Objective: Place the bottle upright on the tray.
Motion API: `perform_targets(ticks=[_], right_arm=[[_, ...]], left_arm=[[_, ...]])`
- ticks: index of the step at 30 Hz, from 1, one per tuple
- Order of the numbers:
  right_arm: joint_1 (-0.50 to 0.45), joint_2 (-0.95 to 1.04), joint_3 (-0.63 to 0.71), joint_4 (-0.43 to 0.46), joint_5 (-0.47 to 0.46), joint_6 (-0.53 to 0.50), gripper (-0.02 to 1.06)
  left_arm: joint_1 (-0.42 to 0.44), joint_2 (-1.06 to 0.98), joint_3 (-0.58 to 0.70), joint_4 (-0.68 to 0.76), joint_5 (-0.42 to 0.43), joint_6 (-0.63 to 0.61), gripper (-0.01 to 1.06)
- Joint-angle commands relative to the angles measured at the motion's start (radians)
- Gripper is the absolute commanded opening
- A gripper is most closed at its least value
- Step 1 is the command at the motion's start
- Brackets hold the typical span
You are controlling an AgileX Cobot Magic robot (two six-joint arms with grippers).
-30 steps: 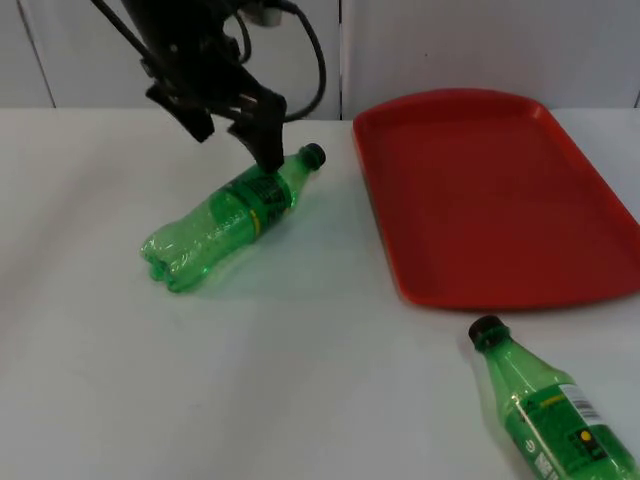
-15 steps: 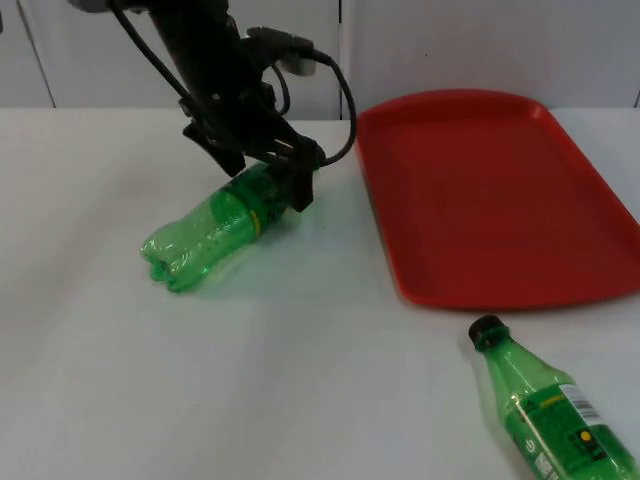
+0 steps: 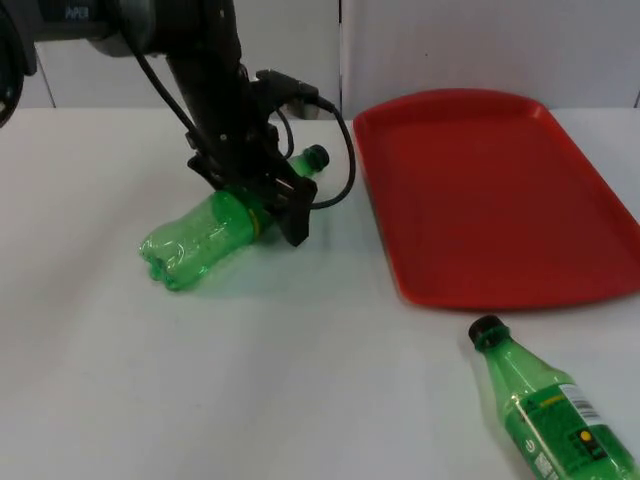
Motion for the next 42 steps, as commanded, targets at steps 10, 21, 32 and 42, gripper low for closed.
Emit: perform_targets(ticks=[10, 21, 32, 42], right_arm=[[-0.006, -0.003, 0.002, 0.003, -0.004, 0.0, 1.05], [-0.006, -0.003, 0.002, 0.003, -0.004, 0.0, 1.05], [-0.006, -0.003, 0.002, 0.003, -0.004, 0.0, 1.05], [-0.006, -0.003, 0.002, 0.003, -0.004, 0.0, 1.05]], left_arm=[[-0.004, -0.004, -0.005, 0.009, -0.031, -0.001, 0.99], [-0.004, -0.004, -0.005, 0.013, -0.011, -0.001, 0.79], [-0.004, -0.006, -0.005, 0.041, 0.035, -0.027, 0.05], [-0.004, -0.151, -0.005, -0.022, 0.043, -0.072, 0.0]])
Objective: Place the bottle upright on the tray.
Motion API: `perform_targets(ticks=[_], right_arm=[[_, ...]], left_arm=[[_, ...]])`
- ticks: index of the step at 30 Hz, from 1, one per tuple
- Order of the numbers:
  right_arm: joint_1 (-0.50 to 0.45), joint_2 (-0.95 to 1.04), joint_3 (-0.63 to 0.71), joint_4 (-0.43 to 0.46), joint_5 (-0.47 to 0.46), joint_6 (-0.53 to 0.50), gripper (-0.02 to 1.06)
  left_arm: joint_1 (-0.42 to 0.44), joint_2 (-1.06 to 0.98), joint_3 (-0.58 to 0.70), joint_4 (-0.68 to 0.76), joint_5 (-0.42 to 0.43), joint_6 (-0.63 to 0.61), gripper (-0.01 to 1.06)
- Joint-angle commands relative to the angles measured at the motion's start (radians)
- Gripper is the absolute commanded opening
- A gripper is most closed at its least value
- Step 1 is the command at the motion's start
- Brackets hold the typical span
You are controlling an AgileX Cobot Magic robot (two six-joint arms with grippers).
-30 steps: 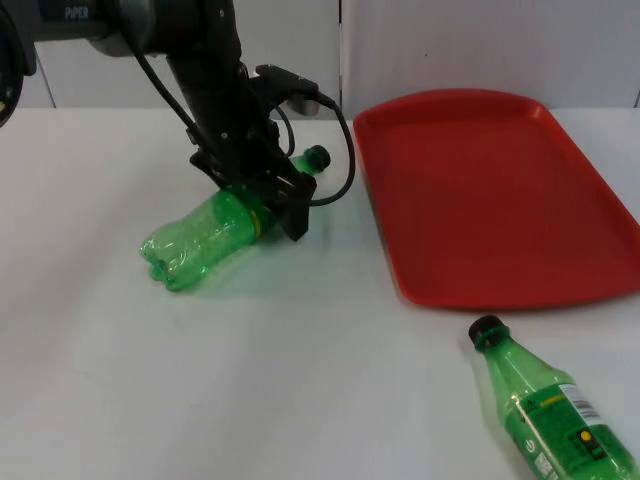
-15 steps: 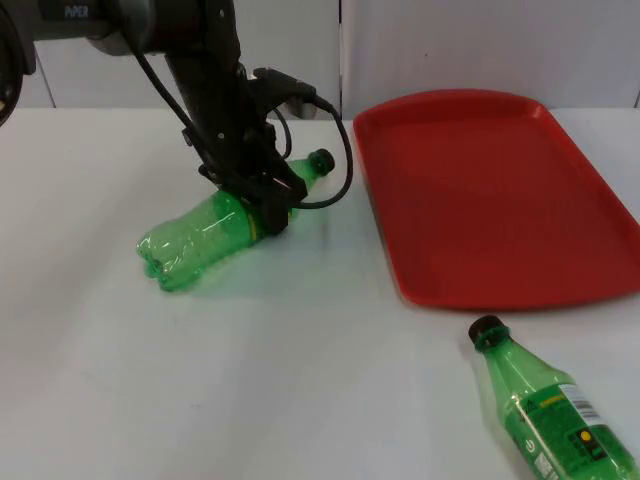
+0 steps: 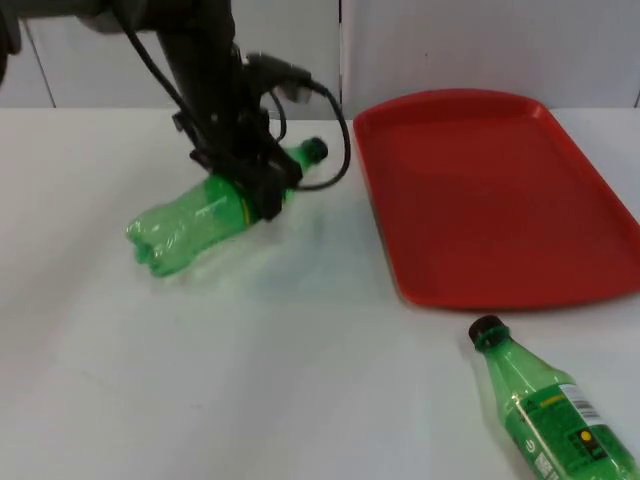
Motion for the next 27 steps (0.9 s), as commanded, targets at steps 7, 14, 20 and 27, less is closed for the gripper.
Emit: perform_targets(ticks=[7, 14, 20, 27], right_arm=[[-0.006, -0.003, 0.002, 0.003, -0.004, 0.002, 1.05], [-0.006, -0.003, 0.002, 0.003, -0.004, 0.002, 1.05], [-0.006, -0.003, 0.002, 0.003, -0.004, 0.002, 1.05], [-0.006, -0.003, 0.002, 0.003, -0.004, 0.002, 1.05]], left_arm=[[-0.002, -0.271, -0.005, -0.311, -0.146, -0.015, 0.0], [-0.002, -0.409, -0.005, -0.455, -0.258, 0.006, 0.0], [-0.002, -0.493, -0.003, -0.49, -0.337, 0.006, 0.0], [-0.009, -0.536, -0.003, -0.541, -0.469, -0.008, 0.0]])
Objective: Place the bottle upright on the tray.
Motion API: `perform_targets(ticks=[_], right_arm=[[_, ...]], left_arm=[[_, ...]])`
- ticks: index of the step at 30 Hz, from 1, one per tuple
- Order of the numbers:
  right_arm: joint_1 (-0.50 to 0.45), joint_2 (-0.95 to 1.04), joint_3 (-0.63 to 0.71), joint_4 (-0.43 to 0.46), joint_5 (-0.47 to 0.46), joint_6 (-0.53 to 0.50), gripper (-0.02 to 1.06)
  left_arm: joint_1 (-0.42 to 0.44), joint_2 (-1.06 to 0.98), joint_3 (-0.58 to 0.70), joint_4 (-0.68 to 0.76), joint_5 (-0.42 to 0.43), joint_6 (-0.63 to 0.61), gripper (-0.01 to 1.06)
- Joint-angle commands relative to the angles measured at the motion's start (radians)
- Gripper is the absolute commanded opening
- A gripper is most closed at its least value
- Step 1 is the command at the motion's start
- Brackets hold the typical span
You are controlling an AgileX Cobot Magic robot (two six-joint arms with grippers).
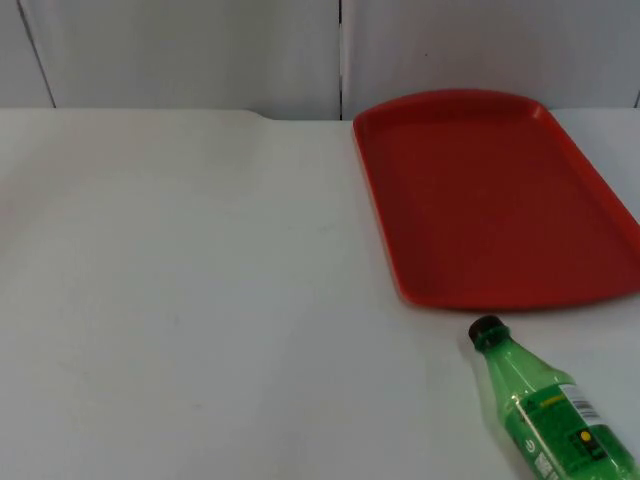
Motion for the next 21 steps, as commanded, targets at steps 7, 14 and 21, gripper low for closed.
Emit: perform_targets(ticks=[7, 14, 21], right_arm=[[-0.006, -0.003, 0.002, 0.003, -0.004, -0.004, 1.05], [-0.006, -0.003, 0.002, 0.003, -0.004, -0.004, 1.05], [-0.006, -0.003, 0.002, 0.003, -0.004, -0.004, 1.05]], left_arm=[[-0.077, -0.023, -0.003, 0.08, -0.232, -0.009, 0.0], [-0.115, -0.03, 0.055, 0.098, -0.401, -0.009, 0.0], [-0.127, -0.057, 0.26, 0.072, -0.625, -0.027, 0.0]])
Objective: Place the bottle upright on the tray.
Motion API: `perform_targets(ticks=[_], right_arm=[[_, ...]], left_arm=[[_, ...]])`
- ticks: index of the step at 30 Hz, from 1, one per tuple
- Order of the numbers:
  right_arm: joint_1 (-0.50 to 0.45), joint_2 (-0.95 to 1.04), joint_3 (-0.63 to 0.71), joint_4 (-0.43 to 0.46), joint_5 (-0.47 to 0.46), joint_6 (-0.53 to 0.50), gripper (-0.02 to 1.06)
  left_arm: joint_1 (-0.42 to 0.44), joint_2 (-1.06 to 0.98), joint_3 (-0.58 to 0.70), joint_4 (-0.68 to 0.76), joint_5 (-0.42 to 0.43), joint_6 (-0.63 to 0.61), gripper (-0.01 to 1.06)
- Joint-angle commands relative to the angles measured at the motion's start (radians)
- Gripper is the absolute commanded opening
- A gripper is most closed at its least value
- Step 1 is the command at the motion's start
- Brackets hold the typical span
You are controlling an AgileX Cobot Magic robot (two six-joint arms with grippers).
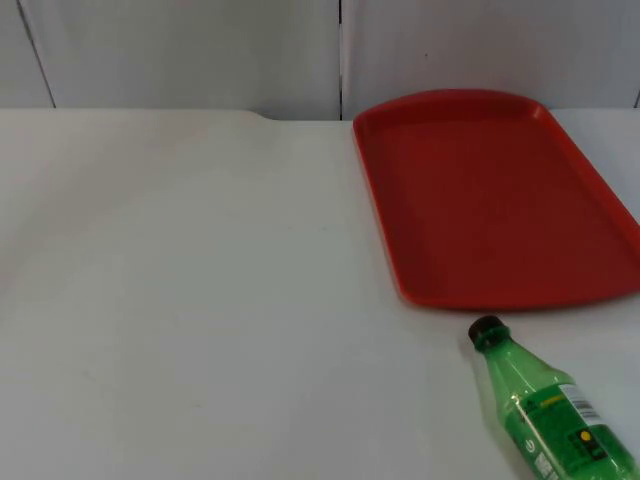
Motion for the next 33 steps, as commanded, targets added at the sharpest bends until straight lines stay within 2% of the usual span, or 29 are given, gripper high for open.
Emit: perform_targets(ticks=[1, 2, 3, 6, 11, 14, 18, 23, 25, 29, 31, 33], right_arm=[[-0.006, -0.003, 0.002, 0.003, -0.004, -0.004, 1.05], [-0.006, -0.003, 0.002, 0.003, -0.004, -0.004, 1.05], [-0.006, -0.003, 0.002, 0.003, -0.004, -0.004, 1.05], [-0.006, -0.003, 0.002, 0.003, -0.004, -0.004, 1.05], [-0.006, -0.003, 0.002, 0.003, -0.004, -0.004, 1.05], [-0.006, -0.003, 0.002, 0.003, -0.004, -0.004, 1.05], [-0.006, -0.003, 0.002, 0.003, -0.004, -0.004, 1.05], [-0.006, -0.003, 0.002, 0.001, -0.004, -0.004, 1.05], [-0.006, -0.003, 0.002, 0.001, -0.004, -0.004, 1.05], [-0.006, -0.003, 0.002, 0.001, -0.004, -0.006, 1.05], [-0.006, -0.003, 0.002, 0.001, -0.004, -0.006, 1.05], [-0.006, -0.003, 0.002, 0.001, -0.004, -0.006, 1.05]], left_arm=[[-0.01, -0.029, 0.067, -0.037, -0.119, -0.021, 0.0], [-0.01, -0.037, 0.115, -0.073, -0.163, -0.021, 0.0], [-0.01, -0.037, 0.115, -0.073, -0.163, -0.021, 0.0], [-0.018, -0.06, 0.221, -0.098, -0.277, -0.056, 0.0], [-0.022, -0.06, 0.282, -0.09, -0.3, -0.065, 0.0], [-0.027, -0.06, 0.292, -0.008, -0.297, -0.065, 0.0], [-0.066, -0.062, 0.297, 0.241, -0.283, -0.076, 0.0], [-0.091, -0.062, 0.297, 0.329, -0.263, -0.087, 0.0], [-0.091, -0.062, 0.297, 0.329, -0.263, -0.114, 0.0], [-0.083, -0.064, 0.295, 0.329, -0.263, -0.308, 0.0], [-0.083, -0.064, 0.294, 0.329, -0.263, -0.347, 0.0], [-0.083, -0.064, 0.289, 0.331, -0.26, -0.435, 0.0]])
